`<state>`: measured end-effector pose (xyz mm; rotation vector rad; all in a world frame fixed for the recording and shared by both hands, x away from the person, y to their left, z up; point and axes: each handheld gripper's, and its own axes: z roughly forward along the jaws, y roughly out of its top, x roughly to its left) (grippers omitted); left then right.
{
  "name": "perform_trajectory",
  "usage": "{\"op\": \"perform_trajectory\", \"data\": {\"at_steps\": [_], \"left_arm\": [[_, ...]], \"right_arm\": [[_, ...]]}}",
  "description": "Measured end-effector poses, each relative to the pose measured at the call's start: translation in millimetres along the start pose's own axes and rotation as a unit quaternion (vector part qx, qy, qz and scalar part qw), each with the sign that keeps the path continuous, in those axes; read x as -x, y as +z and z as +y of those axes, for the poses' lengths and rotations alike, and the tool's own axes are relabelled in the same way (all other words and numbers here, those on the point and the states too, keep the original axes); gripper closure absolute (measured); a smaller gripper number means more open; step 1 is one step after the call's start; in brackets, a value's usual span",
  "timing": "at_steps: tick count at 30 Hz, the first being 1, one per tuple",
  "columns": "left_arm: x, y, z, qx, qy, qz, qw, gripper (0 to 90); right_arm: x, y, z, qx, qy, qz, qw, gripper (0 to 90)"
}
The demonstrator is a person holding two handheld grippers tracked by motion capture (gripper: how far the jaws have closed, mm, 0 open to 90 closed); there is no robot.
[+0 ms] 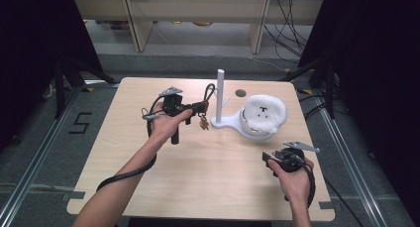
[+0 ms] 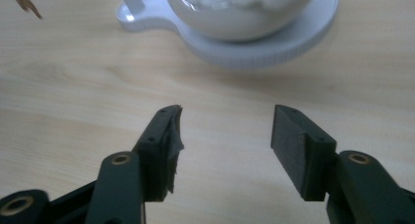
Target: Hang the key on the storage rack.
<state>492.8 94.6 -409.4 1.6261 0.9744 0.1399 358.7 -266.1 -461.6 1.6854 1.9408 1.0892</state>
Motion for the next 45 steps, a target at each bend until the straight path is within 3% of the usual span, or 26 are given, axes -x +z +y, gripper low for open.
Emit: {"op": "perform_trajectory", "data": {"at_steps": [3, 4, 5, 6, 8, 9, 10, 11, 14, 23, 24, 25, 26, 27, 29, 31, 36, 37, 45], "left_arm": [[-0.5, 0.1, 1.2, -0.003, -0.004, -0.002, 1.0, 79.1], [-0.8, 0.2, 2.2, -0.006, -0.008, -0.003, 0.9999, 79.0], [-1.3, 0.4, 3.2, -0.008, -0.014, -0.007, 0.9998, 79.0], [-1.6, 0.4, 3.6, -0.007, -0.018, -0.01, 0.9998, 79.0], [-2.0, 0.5, 4.2, -0.005, -0.025, -0.014, 0.9996, 79.0], [-2.8, 0.6, 4.1, -0.005, -0.03, -0.018, 0.9994, 79.0], [-3.5, 0.6, 4.0, -0.005, -0.03, -0.018, 0.9994, 79.0], [-4.2, 0.4, 4.0, -0.004, -0.03, -0.017, 0.9994, 79.0], [-7.1, -0.4, 4.3, -0.001, -0.035, -0.019, 0.9992, 79.0], [-13.6, 1.8, 5.2, -0.002, -0.071, -0.021, 0.9972, 78.9], [-14.2, 2.0, 5.6, -0.002, -0.071, -0.022, 0.9972, 78.9], [-14.7, 2.1, 6.1, -0.003, -0.075, -0.022, 0.9969, 78.9], [-15.2, 2.4, 6.4, -0.002, -0.084, -0.024, 0.9961, 78.9], [-16.0, 2.5, 6.9, -0.003, -0.089, -0.025, 0.9957, 78.8], [-18.4, 2.2, 7.6, -0.009, -0.092, -0.03, 0.9953, 78.8], [-19.1, 3.0, 8.0, -0.01, -0.098, -0.028, 0.9947, 78.7], [-20.1, 6.3, 7.4, -0.013, -0.103, -0.03, 0.9941, 78.7], [-19.9, 6.6, 8.0, -0.016, -0.101, -0.028, 0.9943, 78.7], [-18.5, 8.3, 9.2, -0.025, -0.106, -0.027, 0.9937, 78.3]], "right_arm": [[-10.3, -9.1, 10.8, 0.049, -0.029, 0.014, 0.9983, 60.3], [-16.9, -14.6, 14.9, 0.048, -0.023, 0.014, 0.9985, 63.0], [-17.2, -15.1, 19.1, 0.067, -0.043, 0.024, 0.9966, 63.4], [-20.4, -16.9, 22.5, 0.07, -0.046, 0.03, 0.996, 63.3], [-27.4, -18.9, 23.0, 0.064, -0.028, 0.034, 0.997, 63.2], [-25.4, -18.0, 23.0, 0.065, -0.051, 0.031, 0.9961, 62.7], [-29.1, -16.4, 19.8, 0.052, -0.029, 0.039, 0.9974, 62.3], [-25.4, -13.6, 18.5, 0.055, -0.045, 0.041, 0.9966, 62.1], [-23.7, -12.1, 14.3, 0.045, -0.036, 0.033, 0.9978, 61.9], [-21.3, -13.2, 12.7, 0.042, -0.041, 0.028, 0.9979, 61.9], [-21.2, -11.6, 12.2, 0.047, -0.039, 0.034, 0.9976, 61.9], [-25.3, -12.2, 10.8, 0.042, -0.015, 0.036, 0.9983, 62.0], [-22.3, -11.4, 11.5, 0.044, -0.038, 0.03, 0.9978, 62.0], [-24.4, -12.6, 11.0, 0.035, -0.025, 0.03, 0.9986, 62.0], [-25.0, -10.9, 10.4, 0.042, -0.021, 0.035, 0.9983, 62.1], [-22.9, -10.7, 10.7, 0.045, -0.034, 0.031, 0.9979, 62.2], [-22.1, -9.4, 10.0, 0.046, -0.043, 0.032, 0.9975, 62.3], [-24.8, -10.0, 9.4, 0.038, -0.025, 0.036, 0.9983, 62.3], [-24.4, -11.2, 8.7, 0.032, -0.021, 0.03, 0.9988, 62.3]]}}
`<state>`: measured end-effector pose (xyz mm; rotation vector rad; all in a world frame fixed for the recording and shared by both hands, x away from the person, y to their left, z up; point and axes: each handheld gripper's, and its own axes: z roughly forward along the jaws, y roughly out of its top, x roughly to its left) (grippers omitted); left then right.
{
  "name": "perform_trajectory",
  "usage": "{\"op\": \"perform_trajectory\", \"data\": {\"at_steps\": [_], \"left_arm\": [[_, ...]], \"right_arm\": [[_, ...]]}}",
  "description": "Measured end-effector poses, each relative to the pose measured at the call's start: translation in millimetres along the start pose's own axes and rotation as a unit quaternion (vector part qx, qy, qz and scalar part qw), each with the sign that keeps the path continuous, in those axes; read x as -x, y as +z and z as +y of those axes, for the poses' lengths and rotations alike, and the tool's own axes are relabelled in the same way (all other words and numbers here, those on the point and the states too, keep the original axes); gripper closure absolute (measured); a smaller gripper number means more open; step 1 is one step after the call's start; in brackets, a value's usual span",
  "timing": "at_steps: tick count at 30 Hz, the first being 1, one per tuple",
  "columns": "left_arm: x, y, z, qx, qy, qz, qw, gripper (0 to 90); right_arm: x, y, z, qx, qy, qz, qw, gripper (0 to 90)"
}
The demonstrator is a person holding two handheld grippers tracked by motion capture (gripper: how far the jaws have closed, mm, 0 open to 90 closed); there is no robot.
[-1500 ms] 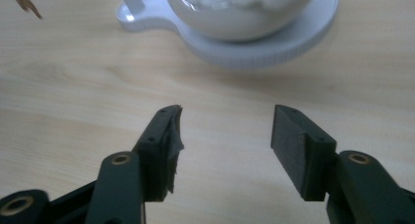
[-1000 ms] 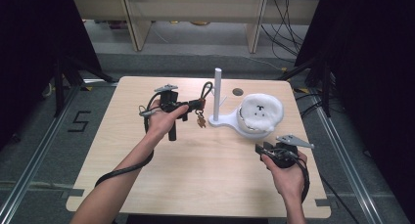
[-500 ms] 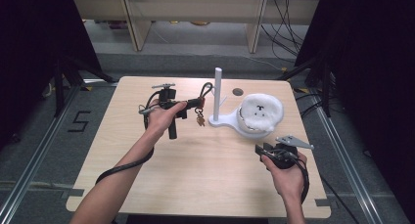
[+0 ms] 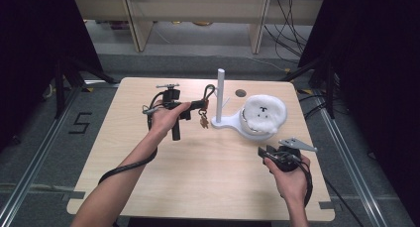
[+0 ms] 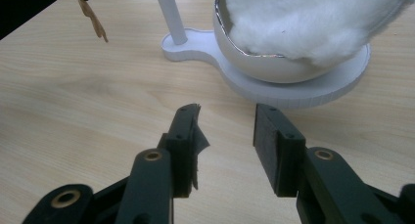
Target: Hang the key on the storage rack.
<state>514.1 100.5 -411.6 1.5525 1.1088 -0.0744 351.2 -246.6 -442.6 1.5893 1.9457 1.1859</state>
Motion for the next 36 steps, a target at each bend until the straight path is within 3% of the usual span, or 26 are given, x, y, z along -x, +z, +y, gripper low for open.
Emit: {"op": "perform_trajectory", "data": {"at_steps": [1, 2, 4, 5, 6, 7, 14, 18, 21, 22, 23, 24, 25, 27, 28, 29, 31, 36], "left_arm": [[0.3, -0.1, 0.5, -0.001, 0.0, 0.001, 1.0, 78.2], [1.3, -0.4, 1.3, -0.001, 0.001, 0.003, 1.0, 78.1], [2.9, -1.4, 2.4, -0.005, 0.001, 0.002, 1.0, 78.2], [3.4, -2.1, 2.9, -0.005, -0.003, -0.002, 1.0, 78.2], [3.6, -3.0, 3.4, -0.005, -0.004, -0.004, 1.0, 78.1], [4.0, -4.1, 3.9, -0.003, -0.005, -0.003, 1.0, 78.2], [-0.1, -4.0, 6.5, -0.007, -0.009, 0.012, 0.9999, 78.2], [0.1, -1.8, 2.4, -0.005, 0.006, 0.014, 0.9999, 77.4], [2.3, -2.2, 0.5, 0.001, 0.033, 0.021, 0.9992, 73.8], [3.4, -2.3, 0.3, 0.003, 0.035, 0.023, 0.9991, 72.3], [4.1, -3.0, 0.0, 0.005, 0.043, 0.024, 0.9988, 71.3], [5.7, -4.3, -0.1, 0.005, 0.051, 0.028, 0.9983, 70.8], [6.9, -5.4, -0.2, 0.008, 0.059, 0.03, 0.9978, 70.1], [11.1, -10.3, -0.7, 0.009, 0.084, 0.042, 0.9955, 68.3], [12.7, -12.7, -1.4, 0.013, 0.097, 0.048, 0.994, 67.3], [13.4, -14.7, -2.0, 0.012, 0.109, 0.052, 0.9925, 66.0], [16.2, -20.2, -4.6, 0.015, 0.139, 0.067, 0.9879, 61.3], [19.5, -38.0, -14.9, 0.015, 0.217, 0.103, 0.9707, 45.6]], "right_arm": [[0.1, 0.1, -0.1, 0.0, 0.0, 0.0, 1.0, 62.3], [3.4, 0.9, 0.2, 0.008, -0.022, -0.004, 0.9997, 62.3], [1.2, 1.6, -0.8, 0.007, -0.004, 0.003, 1.0, 62.3], [1.2, 2.2, -1.2, 0.01, -0.003, 0.002, 0.9999, 62.2], [3.5, 1.8, -0.8, 0.01, -0.018, 0.0, 0.9998, 62.2], [1.0, 1.3, -1.2, 0.005, 0.002, 0.005, 1.0, 62.1], [0.9, 2.4, -2.0, 0.007, 0.007, 0.007, 0.9999, 61.9], [1.6, 2.3, -2.2, 0.007, 0.006, 0.006, 0.9999, 61.8], [2.1, 1.8, -2.0, 0.008, 0.008, 0.006, 0.9999, 61.3], [5.1, 2.0, -1.6, 0.012, -0.013, 0.002, 0.9999, 61.0], [2.6, 2.0, -2.3, 0.009, 0.006, 0.004, 0.9999, 60.9], [5.7, 2.1, -1.8, 0.013, -0.014, -0.001, 0.9998, 60.8], [5.7, 2.1, -1.9, 0.013, -0.013, -0.001, 0.9998, 60.8], [5.7, 1.9, -1.7, 0.014, -0.013, -0.003, 0.9998, 60.7], [2.8, 1.1, -1.9, 0.01, 0.006, 0.0, 0.9999, 60.6], [6.7, 1.8, -1.6, 0.017, -0.012, 0.004, 0.9998, 60.5], [6.8, 0.9, -1.2, 0.016, -0.009, 0.001, 0.9998, 60.3], [9.9, 1.5, -1.6, 0.02, -0.012, -0.006, 0.9997, 59.0]]}}
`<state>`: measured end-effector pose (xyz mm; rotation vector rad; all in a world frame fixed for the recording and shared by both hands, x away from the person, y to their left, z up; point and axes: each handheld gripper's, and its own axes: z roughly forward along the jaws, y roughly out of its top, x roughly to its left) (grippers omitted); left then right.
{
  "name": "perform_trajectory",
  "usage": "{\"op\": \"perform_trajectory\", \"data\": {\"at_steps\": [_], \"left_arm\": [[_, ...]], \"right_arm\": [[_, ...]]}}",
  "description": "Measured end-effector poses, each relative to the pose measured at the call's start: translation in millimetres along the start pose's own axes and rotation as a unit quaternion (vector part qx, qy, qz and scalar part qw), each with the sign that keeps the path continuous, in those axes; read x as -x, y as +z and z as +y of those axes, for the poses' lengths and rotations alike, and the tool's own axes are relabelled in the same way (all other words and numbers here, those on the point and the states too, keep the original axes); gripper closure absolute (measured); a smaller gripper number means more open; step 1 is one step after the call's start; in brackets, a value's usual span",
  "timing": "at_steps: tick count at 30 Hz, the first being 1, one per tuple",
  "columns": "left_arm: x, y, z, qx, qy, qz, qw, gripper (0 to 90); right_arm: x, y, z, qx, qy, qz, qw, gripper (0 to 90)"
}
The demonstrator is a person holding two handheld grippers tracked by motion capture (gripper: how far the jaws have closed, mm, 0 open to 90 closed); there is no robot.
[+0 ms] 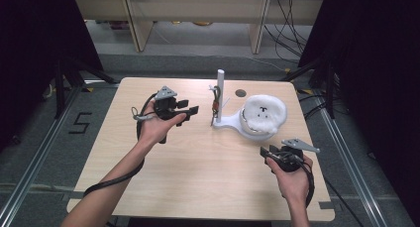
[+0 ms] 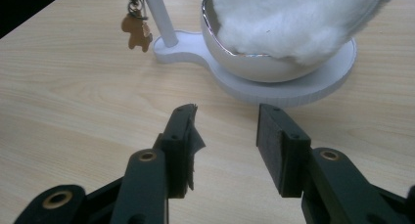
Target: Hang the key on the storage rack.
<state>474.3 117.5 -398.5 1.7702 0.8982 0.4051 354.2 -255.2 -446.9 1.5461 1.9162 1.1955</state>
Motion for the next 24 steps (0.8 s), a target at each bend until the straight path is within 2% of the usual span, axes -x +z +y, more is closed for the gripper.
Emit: {"op": "perform_trajectory", "data": {"at_steps": [1, 2, 3, 5, 9, 10, 11, 12, 13, 14, 15, 17, 18, 19, 20, 21, 24], "left_arm": [[0.3, -4.2, -2.6, -0.002, 0.012, 0.005, 0.9999, 43.4], [-0.2, -11.4, -7.5, -0.001, 0.034, 0.015, 0.9993, 41.7], [-0.5, -14.6, -9.8, -0.002, 0.038, 0.019, 0.9991, 39.1], [-1.6, -23.4, -16.3, -0.004, 0.054, 0.027, 0.9982, 37.4], [-2.9, -39.8, -33.4, -0.007, 0.066, 0.041, 0.9969, 35.3], [-3.5, -43.8, -38.7, -0.007, 0.068, 0.042, 0.9968, 34.9], [-4.2, -47.9, -44.4, -0.008, 0.071, 0.044, 0.9965, 34.6], [-5.3, -52.0, -50.0, -0.007, 0.078, 0.048, 0.9958, 34.4], [-6.0, -56.6, -55.9, -0.008, 0.082, 0.053, 0.9952, 34.2], [-7.4, -61.1, -62.1, -0.008, 0.084, 0.057, 0.9948, 34.2], [-8.7, -65.1, -68.8, -0.004, 0.081, 0.059, 0.995, 34.1], [-10.3, -73.9, -83.2, 0.002, 0.076, 0.067, 0.9949, 34.0], [-10.5, -76.9, -89.1, 0.005, 0.076, 0.07, 0.9947, 34.0], [-10.6, -81.8, -99.7, 0.006, 0.074, 0.076, 0.9944, 34.0], [-10.8, -85.0, -108.6, 0.008, 0.072, 0.079, 0.9942, 34.0], [-10.8, -87.6, -117.8, 0.008, 0.072, 0.082, 0.994, 34.1], [-12.3, -90.9, -143.1, 0.013, 0.066, 0.091, 0.9936, 34.5]], "right_arm": [[0.4, -0.5, -0.1, -0.001, 0.001, -0.004, 1.0, 58.7], [0.8, -1.8, 0.2, -0.006, 0.003, -0.005, 1.0, 58.5], [3.0, -1.0, -0.4, 0.001, 0.004, -0.001, 1.0, 58.1], [4.4, -0.7, -0.8, 0.001, 0.006, -0.006, 1.0, 57.4], [7.8, 0.6, -2.7, 0.0, 0.007, -0.012, 0.9999, 56.0], [5.7, 0.4, -4.1, -0.004, 0.029, -0.012, 0.9995, 55.6], [6.3, 1.3, -4.9, -0.004, 0.032, -0.015, 0.9994, 55.2], [8.2, 2.5, -5.6, 0.0, 0.026, -0.017, 0.9995, 54.7], [13.2, 3.4, -5.9, 0.001, 0.006, -0.016, 0.9999, 54.2], [13.7, 2.6, -6.1, -0.005, 0.006, -0.024, 0.9997, 53.8], [11.5, 3.5, -7.7, -0.004, 0.03, -0.017, 0.9994, 53.4], [14.8, 5.3, -9.1, -0.001, 0.019, -0.021, 0.9996, 52.7], [19.1, 7.2, -10.0, 0.002, 0.003, -0.02, 0.9998, 52.4], [15.2, 5.7, -10.8, -0.009, 0.028, -0.027, 0.9992, 52.1], [17.2, 8.9, -12.5, -0.005, 0.023, -0.03, 0.9993, 51.9], [21.9, 10.3, -13.3, -0.001, 0.005, -0.021, 0.9998, 51.7], [24.0, 13.0, -16.7, -0.011, 0.004, -0.028, 0.9995, 51.1]]}}
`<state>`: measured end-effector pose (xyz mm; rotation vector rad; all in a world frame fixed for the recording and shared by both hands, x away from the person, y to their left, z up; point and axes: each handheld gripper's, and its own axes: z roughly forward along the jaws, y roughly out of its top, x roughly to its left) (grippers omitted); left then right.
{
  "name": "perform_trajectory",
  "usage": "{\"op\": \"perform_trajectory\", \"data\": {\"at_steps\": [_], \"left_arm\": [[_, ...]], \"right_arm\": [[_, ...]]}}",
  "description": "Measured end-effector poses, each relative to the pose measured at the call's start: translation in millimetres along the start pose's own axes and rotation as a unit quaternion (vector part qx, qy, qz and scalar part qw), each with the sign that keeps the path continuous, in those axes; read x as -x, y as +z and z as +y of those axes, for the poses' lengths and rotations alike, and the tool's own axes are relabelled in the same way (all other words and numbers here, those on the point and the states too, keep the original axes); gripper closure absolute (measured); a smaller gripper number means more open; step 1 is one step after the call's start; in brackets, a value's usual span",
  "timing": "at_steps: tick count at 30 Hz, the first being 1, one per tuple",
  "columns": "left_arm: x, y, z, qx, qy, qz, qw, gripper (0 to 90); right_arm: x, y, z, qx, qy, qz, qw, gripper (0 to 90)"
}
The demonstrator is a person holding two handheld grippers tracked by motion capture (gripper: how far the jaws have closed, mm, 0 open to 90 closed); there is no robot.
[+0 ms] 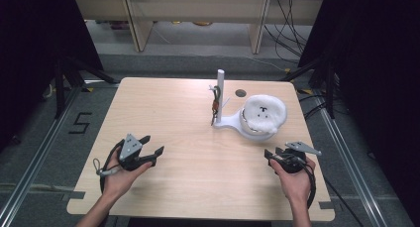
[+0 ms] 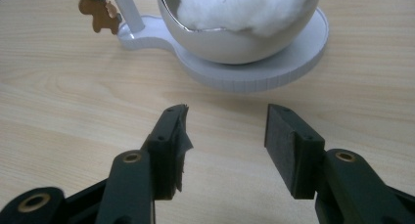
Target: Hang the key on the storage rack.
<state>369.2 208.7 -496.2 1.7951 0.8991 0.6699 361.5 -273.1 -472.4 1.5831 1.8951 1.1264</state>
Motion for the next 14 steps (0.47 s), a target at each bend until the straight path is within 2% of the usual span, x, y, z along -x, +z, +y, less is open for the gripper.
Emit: {"op": "perform_trajectory", "data": {"at_steps": [1, 2, 4, 5, 6, 8, 9, 11, 14], "left_arm": [[0.2, -0.8, -9.4, -0.004, -0.007, 0.0, 1.0, 34.7], [0.6, -0.5, -14.4, -0.002, -0.013, 0.001, 0.9999, 34.8], [1.2, 0.0, -23.8, 0.006, -0.012, 0.003, 0.9999, 34.9], [1.6, 0.0, -25.4, 0.008, -0.013, 0.006, 0.9999, 34.8], [1.5, 0.2, -25.9, 0.009, -0.012, 0.006, 0.9999, 34.7], [1.7, 1.8, -27.1, 0.021, -0.007, 0.01, 0.9997, 34.7], [2.0, 1.4, -27.2, 0.022, -0.005, 0.012, 0.9997, 34.7], [3.0, 0.7, -27.7, 0.025, -0.007, 0.014, 0.9996, 34.7], [2.8, 0.8, -27.5, 0.028, -0.011, 0.016, 0.9994, 34.6]], "right_arm": [[0.7, 2.2, -1.1, 0.004, -0.001, 0.002, 1.0, 51.0], [0.6, 2.2, -1.9, -0.004, -0.001, -0.004, 1.0, 50.9], [0.6, 4.5, -3.4, -0.001, 0.0, 0.003, 1.0, 50.7], [0.8, 5.3, -3.9, -0.001, -0.002, 0.002, 1.0, 50.6], [-3.2, 4.2, -4.6, -0.009, 0.021, 0.001, 0.9997, 50.5], [-2.7, 4.7, -5.3, -0.007, 0.017, 0.005, 0.9998, 50.2], [0.6, 6.1, -5.4, -0.002, 0.0, 0.006, 1.0, 50.1], [0.8, 5.2, -5.7, -0.011, -0.002, -0.001, 0.9999, 49.9], [2.1, 6.5, -6.6, -0.006, 0.0, 0.01, 0.9999, 49.6]]}}
